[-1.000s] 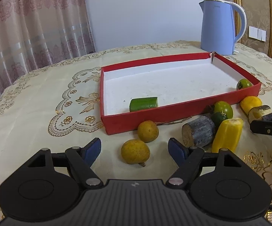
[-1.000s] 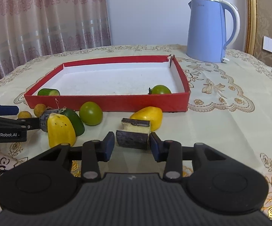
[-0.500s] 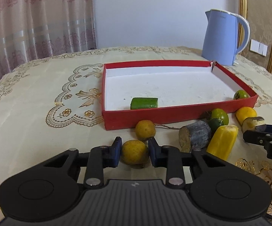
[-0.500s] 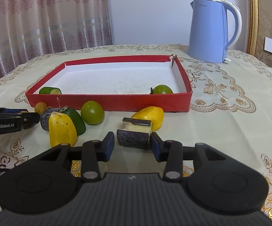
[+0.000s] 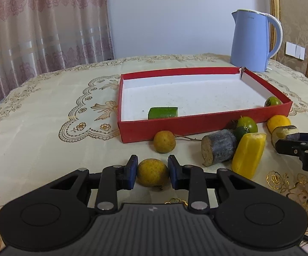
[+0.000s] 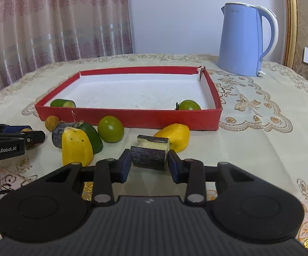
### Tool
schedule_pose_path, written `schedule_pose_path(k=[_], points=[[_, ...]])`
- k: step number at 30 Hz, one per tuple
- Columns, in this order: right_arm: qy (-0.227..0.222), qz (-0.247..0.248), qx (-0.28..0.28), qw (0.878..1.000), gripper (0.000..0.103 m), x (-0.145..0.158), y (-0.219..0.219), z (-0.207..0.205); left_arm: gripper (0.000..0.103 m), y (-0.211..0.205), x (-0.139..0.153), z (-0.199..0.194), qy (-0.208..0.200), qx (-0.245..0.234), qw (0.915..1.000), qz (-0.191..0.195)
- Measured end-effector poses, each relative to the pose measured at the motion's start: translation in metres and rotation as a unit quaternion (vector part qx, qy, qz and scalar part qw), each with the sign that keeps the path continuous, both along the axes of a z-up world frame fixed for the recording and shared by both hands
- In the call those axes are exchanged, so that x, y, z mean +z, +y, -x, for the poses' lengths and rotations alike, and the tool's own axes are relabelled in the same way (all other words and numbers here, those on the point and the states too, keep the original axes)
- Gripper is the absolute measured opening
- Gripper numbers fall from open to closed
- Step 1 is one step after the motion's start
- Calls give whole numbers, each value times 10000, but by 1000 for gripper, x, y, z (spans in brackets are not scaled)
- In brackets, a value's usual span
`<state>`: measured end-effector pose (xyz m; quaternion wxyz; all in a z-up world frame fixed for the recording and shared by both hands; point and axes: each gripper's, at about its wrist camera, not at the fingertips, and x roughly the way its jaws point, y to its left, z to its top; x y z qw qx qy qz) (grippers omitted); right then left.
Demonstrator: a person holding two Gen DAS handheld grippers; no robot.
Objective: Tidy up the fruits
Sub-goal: 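Carry the eggplant slice into the red tray with the right gripper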
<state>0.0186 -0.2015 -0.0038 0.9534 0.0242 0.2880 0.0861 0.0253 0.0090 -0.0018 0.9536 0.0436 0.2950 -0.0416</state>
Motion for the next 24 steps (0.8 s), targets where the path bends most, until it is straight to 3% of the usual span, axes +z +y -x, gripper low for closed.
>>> schedule_pose_path(k=[6,15,24], points=[[32,99,-10,9999,34,-1,2,-1,30,-3,-3,-1,-2,-29,9999,-113],[-13,-134,163,9998,33,2,-9,8,30,5,-4,-3,53,-33,9998,188],[-244,-268,293,9989,33,10,-15,14,30,7,-4,-3,54,-34,9998,204]])
